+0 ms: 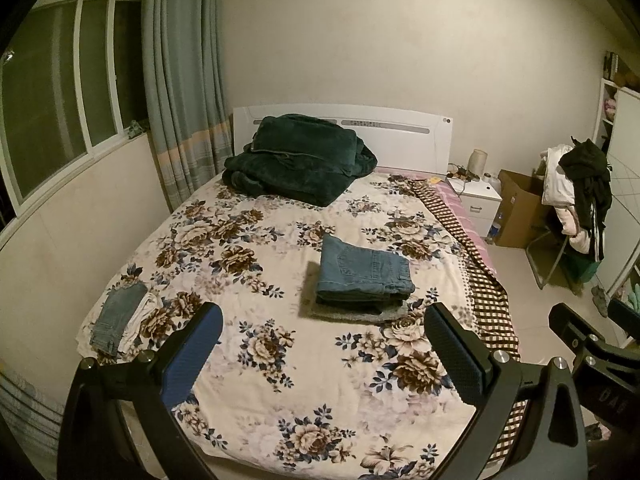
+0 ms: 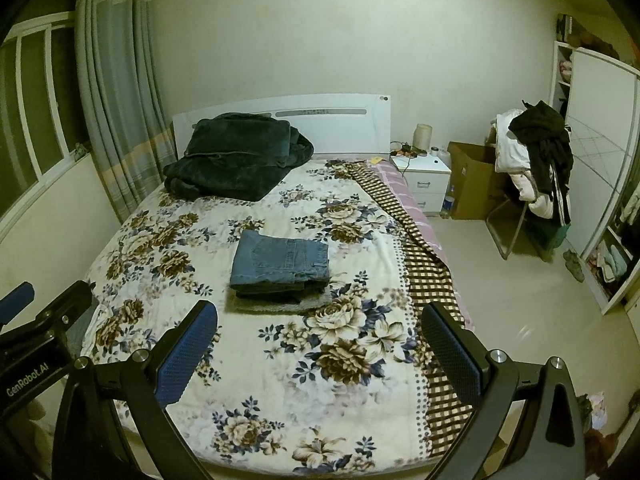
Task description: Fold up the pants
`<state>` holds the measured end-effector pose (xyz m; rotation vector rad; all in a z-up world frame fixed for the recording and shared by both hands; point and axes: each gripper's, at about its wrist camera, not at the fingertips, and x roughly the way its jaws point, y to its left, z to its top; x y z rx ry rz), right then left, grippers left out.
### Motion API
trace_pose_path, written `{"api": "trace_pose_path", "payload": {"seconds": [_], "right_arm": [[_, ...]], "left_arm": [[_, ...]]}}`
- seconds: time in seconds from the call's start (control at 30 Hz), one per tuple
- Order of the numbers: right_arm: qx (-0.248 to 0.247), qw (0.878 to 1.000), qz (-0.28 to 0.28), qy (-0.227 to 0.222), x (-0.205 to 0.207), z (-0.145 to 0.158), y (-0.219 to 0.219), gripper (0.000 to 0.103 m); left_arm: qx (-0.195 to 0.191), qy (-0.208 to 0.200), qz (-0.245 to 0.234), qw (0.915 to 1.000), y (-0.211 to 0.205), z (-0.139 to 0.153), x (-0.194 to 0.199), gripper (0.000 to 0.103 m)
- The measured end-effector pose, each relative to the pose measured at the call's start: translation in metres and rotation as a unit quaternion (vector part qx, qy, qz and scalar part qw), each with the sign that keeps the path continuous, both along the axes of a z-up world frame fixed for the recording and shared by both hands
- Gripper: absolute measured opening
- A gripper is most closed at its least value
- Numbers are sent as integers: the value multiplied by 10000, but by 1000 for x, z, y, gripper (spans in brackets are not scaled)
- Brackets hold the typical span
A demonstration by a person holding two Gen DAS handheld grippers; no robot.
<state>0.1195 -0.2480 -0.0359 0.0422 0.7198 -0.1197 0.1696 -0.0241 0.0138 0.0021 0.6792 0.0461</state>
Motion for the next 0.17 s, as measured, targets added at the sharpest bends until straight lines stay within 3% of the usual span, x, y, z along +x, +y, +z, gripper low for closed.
{"api": "trace_pose_path", "payload": {"seconds": [0.17], "right_arm": [[9,10000,-3,2,-1,0,0,103]], "left_arm": [[17,-73,35,10000,0,3,-1,103]]}}
